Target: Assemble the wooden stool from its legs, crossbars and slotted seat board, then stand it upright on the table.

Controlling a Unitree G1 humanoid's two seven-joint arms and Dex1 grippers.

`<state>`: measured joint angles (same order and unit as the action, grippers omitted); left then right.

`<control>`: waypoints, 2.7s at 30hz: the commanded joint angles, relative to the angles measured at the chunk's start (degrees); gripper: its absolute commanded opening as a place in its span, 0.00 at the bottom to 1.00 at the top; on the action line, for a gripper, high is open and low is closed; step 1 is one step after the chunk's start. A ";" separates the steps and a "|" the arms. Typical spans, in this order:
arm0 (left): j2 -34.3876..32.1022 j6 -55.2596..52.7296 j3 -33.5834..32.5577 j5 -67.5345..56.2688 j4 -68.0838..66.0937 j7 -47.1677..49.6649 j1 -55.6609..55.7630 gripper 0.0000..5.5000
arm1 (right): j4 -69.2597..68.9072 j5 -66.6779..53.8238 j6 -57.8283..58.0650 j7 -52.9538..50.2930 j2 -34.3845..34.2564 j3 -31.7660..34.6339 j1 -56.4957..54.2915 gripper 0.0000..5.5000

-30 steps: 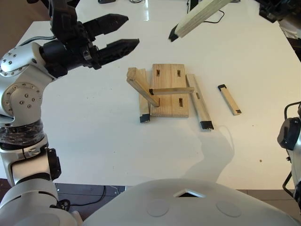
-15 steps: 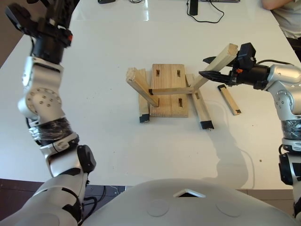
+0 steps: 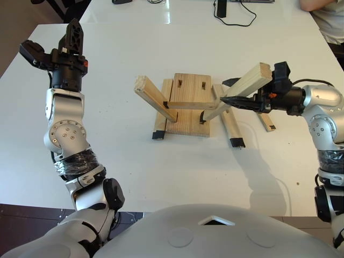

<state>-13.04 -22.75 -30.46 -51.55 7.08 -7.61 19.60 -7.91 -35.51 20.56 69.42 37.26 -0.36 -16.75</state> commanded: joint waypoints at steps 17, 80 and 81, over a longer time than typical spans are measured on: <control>-0.04 -0.15 5.40 -0.03 8.87 -2.06 -3.12 0.61 | 7.06 6.62 -2.49 3.01 1.35 -3.79 -4.56 0.37; -15.68 -6.74 60.63 59.67 21.19 -22.67 -3.92 0.55 | 7.50 12.35 -1.47 0.92 1.62 -12.97 -10.32 0.37; -15.34 -6.83 60.76 59.82 20.86 -22.82 -4.11 0.55 | 7.61 12.14 -1.34 1.04 1.58 -12.81 -10.66 0.37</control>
<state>-28.78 -28.99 28.99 7.93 28.99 -29.26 16.26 -1.16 -26.76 17.98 69.75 38.23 -11.08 -27.84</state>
